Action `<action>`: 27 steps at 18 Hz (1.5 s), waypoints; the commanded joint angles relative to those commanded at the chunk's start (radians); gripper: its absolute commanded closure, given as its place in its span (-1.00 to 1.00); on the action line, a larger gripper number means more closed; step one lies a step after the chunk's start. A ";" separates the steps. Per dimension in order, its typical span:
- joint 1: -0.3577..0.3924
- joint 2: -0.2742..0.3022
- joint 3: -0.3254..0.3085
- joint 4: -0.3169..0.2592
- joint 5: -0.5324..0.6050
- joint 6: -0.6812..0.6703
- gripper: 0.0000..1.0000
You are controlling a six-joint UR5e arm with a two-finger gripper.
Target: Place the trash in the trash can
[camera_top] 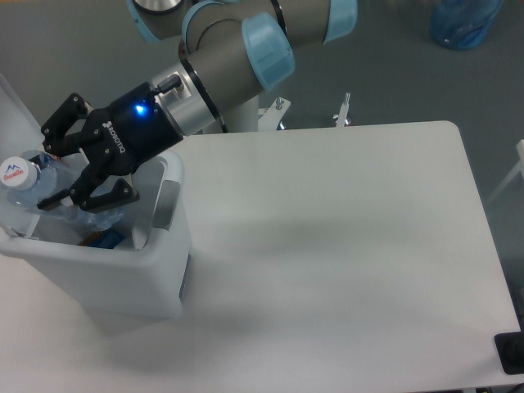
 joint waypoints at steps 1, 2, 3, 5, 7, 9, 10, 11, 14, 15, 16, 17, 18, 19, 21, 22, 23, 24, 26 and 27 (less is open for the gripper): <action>0.006 0.000 0.000 -0.002 0.000 0.000 -1.00; 0.015 0.000 0.002 -0.002 0.000 -0.002 -1.00; 0.029 0.002 0.005 -0.002 0.000 -0.006 -1.00; 0.061 0.006 0.011 -0.002 0.002 -0.011 -1.00; 0.106 0.021 0.012 -0.002 0.002 -0.009 -1.00; 0.158 0.031 0.018 -0.002 0.002 -0.009 -1.00; 0.185 0.031 0.021 -0.002 0.003 -0.008 -1.00; 0.210 0.032 0.026 -0.002 0.008 -0.008 -1.00; 0.267 0.023 0.057 -0.003 0.046 -0.006 -1.00; 0.281 0.022 0.067 -0.002 0.089 0.000 -1.00; 0.304 0.018 0.083 -0.002 0.144 0.005 -1.00; 0.320 0.014 0.095 -0.002 0.197 0.012 -1.00; 0.324 0.000 0.106 -0.002 0.248 0.026 -1.00; 0.327 -0.008 0.120 -0.003 0.291 0.041 -1.00; 0.339 -0.023 0.138 -0.006 0.372 0.073 -1.00; 0.339 -0.032 0.155 -0.009 0.421 0.077 -1.00; 0.339 -0.046 0.172 -0.012 0.473 0.077 -1.00; 0.339 -0.055 0.190 -0.020 0.530 0.078 -1.00; 0.338 -0.083 0.225 -0.044 0.645 0.078 -1.00; 0.336 -0.090 0.232 -0.058 0.702 0.080 -1.00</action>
